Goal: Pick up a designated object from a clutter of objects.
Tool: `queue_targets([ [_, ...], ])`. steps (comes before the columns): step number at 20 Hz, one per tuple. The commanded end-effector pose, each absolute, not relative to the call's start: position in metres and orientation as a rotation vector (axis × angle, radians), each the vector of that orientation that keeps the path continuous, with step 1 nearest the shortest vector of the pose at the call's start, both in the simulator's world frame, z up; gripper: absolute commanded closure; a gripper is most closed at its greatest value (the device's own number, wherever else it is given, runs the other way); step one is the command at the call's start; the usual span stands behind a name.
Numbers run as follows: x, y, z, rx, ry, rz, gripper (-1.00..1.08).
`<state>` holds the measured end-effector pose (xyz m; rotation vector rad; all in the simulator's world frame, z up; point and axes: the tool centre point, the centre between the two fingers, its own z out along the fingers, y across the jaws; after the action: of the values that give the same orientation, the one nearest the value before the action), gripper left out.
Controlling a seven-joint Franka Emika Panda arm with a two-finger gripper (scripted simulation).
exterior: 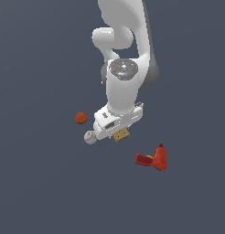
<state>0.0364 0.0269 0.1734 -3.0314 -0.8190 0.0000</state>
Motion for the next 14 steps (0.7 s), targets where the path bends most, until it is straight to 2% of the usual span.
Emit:
queue_targets([
  [1,0.043,0.008,0.2,-3.03,-0.82,-0.001,1.08],
  [14,0.077,-0.083,0.32,-3.03,-0.82,-0.001,1.08],
])
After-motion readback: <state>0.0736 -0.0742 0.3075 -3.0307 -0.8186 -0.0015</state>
